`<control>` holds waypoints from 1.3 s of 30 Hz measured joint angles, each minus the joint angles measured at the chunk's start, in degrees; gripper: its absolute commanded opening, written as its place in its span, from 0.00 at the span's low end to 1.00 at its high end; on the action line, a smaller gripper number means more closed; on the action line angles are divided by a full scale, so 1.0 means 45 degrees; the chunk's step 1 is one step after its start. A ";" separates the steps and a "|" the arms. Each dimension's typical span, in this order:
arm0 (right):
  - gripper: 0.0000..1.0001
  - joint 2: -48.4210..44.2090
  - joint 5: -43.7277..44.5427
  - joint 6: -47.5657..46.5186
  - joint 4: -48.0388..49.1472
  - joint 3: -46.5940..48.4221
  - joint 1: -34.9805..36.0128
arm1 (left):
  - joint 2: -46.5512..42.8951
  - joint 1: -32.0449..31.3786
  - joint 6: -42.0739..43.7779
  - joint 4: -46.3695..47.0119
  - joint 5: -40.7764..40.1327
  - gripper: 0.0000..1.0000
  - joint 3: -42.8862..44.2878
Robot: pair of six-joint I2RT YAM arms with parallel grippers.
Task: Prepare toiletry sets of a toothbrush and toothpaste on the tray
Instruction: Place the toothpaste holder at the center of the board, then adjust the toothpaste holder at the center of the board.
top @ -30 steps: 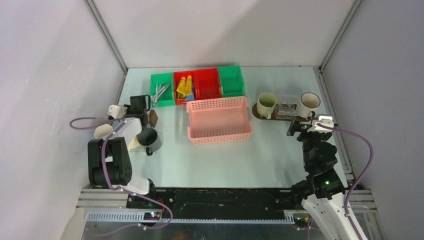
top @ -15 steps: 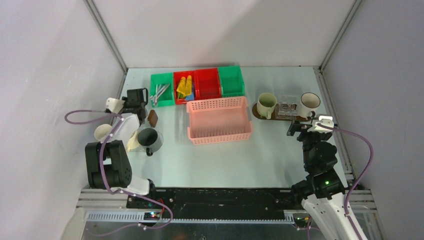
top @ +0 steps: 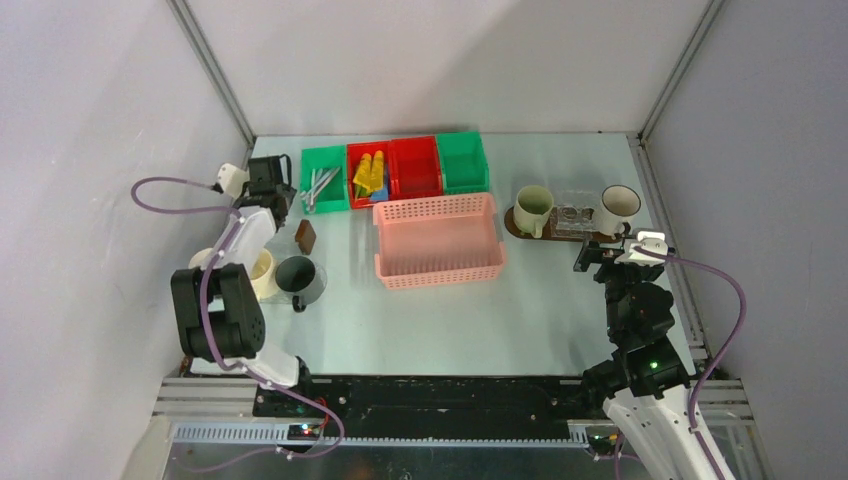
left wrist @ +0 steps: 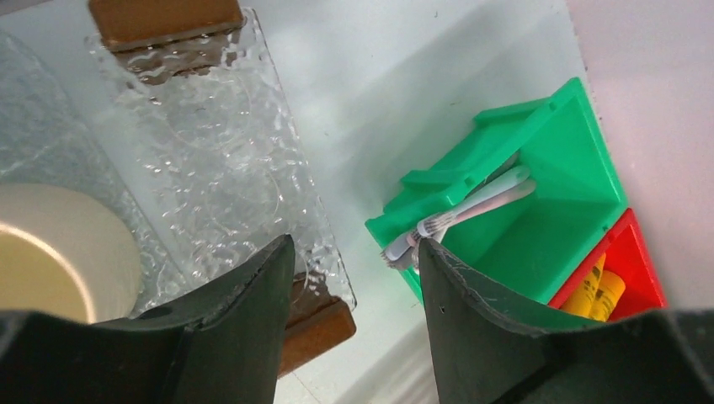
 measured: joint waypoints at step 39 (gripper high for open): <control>0.99 0.0146 0.0019 -0.0034 0.0000 -0.0010 -0.0117 | 0.1991 0.1443 -0.3497 -0.0748 0.0287 0.49 0.0049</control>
